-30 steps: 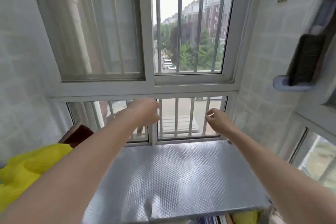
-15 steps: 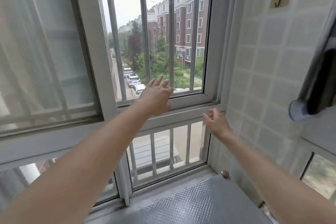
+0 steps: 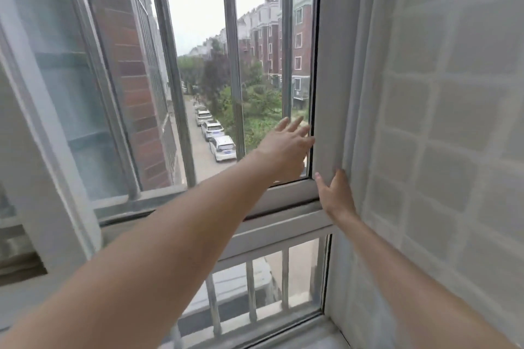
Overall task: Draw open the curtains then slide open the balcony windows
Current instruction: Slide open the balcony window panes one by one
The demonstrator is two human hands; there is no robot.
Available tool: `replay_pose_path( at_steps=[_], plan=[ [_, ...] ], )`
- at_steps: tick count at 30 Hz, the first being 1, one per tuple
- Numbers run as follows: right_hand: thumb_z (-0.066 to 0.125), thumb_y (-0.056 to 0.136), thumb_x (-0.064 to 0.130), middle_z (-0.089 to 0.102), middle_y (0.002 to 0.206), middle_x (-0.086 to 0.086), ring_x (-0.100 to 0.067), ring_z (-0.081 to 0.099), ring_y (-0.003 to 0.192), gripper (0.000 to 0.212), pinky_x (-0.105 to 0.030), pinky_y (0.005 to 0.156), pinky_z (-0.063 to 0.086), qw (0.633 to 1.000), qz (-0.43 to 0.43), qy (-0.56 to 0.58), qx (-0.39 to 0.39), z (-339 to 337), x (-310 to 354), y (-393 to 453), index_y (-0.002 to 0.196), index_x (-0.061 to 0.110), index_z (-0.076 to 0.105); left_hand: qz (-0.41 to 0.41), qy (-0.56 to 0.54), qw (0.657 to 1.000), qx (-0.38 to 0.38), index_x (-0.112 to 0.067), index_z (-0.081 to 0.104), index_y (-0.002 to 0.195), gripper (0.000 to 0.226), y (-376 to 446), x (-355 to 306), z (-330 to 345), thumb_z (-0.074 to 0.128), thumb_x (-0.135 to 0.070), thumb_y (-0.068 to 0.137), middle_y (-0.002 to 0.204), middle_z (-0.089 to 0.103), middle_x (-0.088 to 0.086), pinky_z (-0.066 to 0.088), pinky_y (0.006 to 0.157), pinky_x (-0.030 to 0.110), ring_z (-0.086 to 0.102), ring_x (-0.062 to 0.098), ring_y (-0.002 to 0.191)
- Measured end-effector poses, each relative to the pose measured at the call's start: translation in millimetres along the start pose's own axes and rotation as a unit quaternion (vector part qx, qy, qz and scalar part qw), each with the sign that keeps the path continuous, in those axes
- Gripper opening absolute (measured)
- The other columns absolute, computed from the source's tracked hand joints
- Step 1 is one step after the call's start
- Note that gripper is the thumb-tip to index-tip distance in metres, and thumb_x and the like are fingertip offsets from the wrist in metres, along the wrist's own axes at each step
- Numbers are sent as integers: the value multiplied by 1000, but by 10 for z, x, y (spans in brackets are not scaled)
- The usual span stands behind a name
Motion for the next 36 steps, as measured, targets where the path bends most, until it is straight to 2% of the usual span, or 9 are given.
replay_pose_path(
  at_steps=[3,7,10,13,21,26,31,33,36],
  plan=[
    [51,92,40,55,132,-20,-33,53,121,57,-46,105,40,998,-30,23,-51,84,-89,374,131,0,45,42,19,999,-16,-14,26,150,60,617,-108,195,47,-32,97,160,15,8,2,122,42,1,25,150],
    [24,85,56,60,116,-28,-36,56,110,77,-47,97,42,986,-62,91,-125,75,-98,489,115,-9,54,97,51,993,-54,-10,37,144,58,1128,-231,304,45,-41,97,153,31,7,2,121,37,12,23,148],
    [24,99,45,64,93,-24,-36,59,93,63,-33,72,37,977,-45,126,-168,21,-168,525,96,-7,60,144,99,981,-78,-10,47,139,54,1317,-318,369,41,-43,98,145,45,7,1,120,39,28,23,143],
    [30,104,30,69,86,-24,-37,62,84,55,-23,62,26,967,2,128,-220,-104,-280,606,89,-9,66,174,121,971,-112,-10,64,122,49,1436,-338,361,39,-45,98,126,61,5,2,120,40,47,23,129],
    [27,103,39,74,84,-19,-33,68,81,65,-28,75,44,957,21,63,-283,-189,-261,707,84,-1,74,157,73,969,-176,-5,74,94,55,1592,-323,187,41,-48,98,100,71,6,20,117,32,58,26,109],
    [30,102,40,75,88,-19,-33,69,87,63,-30,80,47,955,39,80,-285,-239,-270,720,86,0,76,195,79,967,-142,-12,74,94,53,1616,-296,220,41,-53,96,103,68,1,29,106,30,54,22,107],
    [26,97,55,62,50,-6,-23,63,51,77,-26,62,53,954,66,155,-246,-86,-328,782,50,7,62,191,151,960,-140,-13,70,100,44,1454,-208,283,42,-47,98,104,66,-3,33,97,32,52,20,107],
    [28,100,47,53,45,0,-14,53,44,72,-17,53,47,963,60,141,-223,-2,-151,672,43,10,52,196,155,952,-176,-15,73,88,40,1259,-97,240,50,-47,94,90,69,-5,38,92,31,58,19,98],
    [31,102,40,47,44,4,-12,47,45,66,-26,54,38,972,54,112,-199,186,139,414,42,16,46,202,155,947,-193,-17,68,54,37,920,139,253,74,-47,74,58,63,-8,41,77,29,61,17,67]
  ],
)
Point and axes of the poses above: each hand's wrist, its own y-axis towards the middle knuckle, its own z-axis out of the palm, x = y × z, the point moved 9 cm from there along y, towards the middle knuckle
